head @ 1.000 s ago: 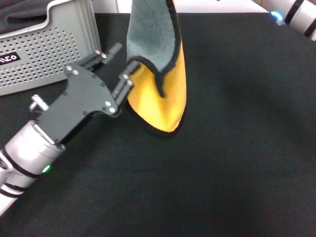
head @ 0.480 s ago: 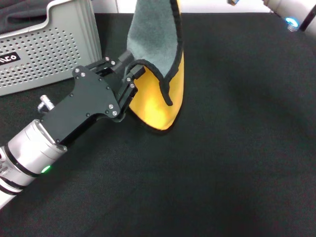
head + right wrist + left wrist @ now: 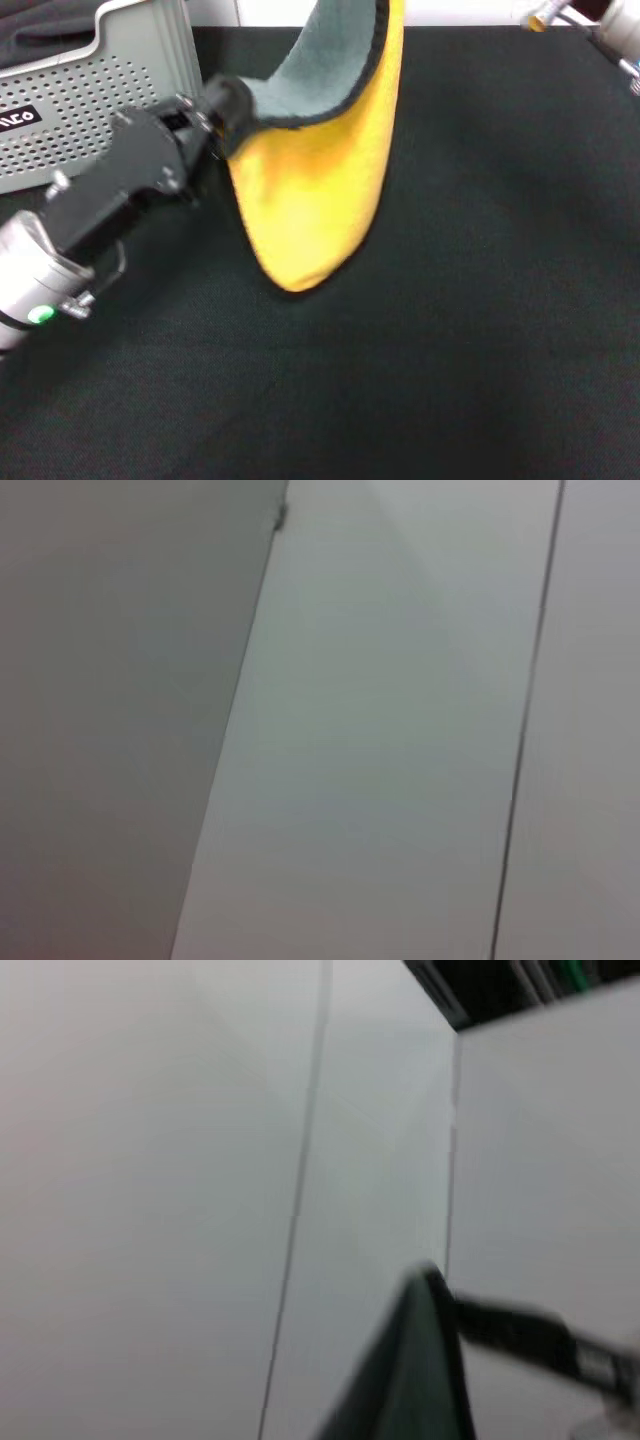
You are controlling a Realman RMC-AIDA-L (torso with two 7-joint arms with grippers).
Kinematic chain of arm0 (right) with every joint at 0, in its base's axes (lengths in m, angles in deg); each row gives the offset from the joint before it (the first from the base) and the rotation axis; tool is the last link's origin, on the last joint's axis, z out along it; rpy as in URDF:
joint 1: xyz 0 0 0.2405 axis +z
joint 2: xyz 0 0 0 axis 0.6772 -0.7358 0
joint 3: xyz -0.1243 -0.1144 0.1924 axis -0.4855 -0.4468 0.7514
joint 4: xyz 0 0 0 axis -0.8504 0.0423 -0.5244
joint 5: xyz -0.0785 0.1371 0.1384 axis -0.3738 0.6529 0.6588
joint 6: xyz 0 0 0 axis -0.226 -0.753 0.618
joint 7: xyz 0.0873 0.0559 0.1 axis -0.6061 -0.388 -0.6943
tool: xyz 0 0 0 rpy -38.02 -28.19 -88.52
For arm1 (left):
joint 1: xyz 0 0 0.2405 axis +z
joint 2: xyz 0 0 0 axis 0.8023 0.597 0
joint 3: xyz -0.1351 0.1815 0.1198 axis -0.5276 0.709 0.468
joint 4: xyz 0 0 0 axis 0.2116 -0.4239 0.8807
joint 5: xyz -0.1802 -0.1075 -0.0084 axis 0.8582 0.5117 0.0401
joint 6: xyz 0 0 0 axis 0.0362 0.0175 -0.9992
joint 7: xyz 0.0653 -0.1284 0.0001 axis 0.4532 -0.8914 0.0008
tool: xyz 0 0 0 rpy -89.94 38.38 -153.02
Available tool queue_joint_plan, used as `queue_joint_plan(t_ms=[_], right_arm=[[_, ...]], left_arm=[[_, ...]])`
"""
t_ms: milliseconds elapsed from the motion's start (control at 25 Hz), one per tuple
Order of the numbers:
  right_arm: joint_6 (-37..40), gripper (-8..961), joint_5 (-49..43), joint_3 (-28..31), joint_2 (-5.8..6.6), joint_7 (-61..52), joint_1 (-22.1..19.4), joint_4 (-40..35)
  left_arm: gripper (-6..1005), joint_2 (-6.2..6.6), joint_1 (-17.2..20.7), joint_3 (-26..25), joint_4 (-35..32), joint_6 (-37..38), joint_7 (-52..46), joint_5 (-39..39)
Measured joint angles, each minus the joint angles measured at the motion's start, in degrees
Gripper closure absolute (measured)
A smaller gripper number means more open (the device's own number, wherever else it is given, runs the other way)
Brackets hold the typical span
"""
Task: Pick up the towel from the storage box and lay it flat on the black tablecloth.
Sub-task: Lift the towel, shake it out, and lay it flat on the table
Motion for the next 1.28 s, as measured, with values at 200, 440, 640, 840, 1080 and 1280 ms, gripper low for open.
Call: queue_joint_plan(t_ms=[200,440,640,840,1080,1280], right_arm=[[5.1,947,0.0,2.1,0.27,-2.6,-2.1,3.5],[16.3,946,-0.3,5.8,1.24,-8.0,-5.1,8.7],[36.5,946,-2.4,11.0,2.58,-10.3,-7.4,16.1],[58.9,946,-4.6,18.2,2.97,-12.4,-7.7,25.0],[69.8,946,-12.3,20.2,3.20,-13.9,-7.8,29.1],[83.3,947,-14.8,23.5,3.37,-14.6,-6.4,32.1]], left_arm=[[987,1.34,0.9,-0.1,-4.0,1.9,-13.3,2.6],[986,3.61,0.8,-0.1,-9.7,2.6,-29.0,4.0],[986,6.94,0.6,0.2,-16.7,4.1,-39.8,3.4],[985,11.28,-0.3,0.6,-19.5,9.0,-47.8,0.2],[985,13.20,-2.2,0.6,-21.2,11.9,-52.3,-9.4],[984,16.33,-3.7,3.3,-25.6,14.2,-58.6,-11.3]])
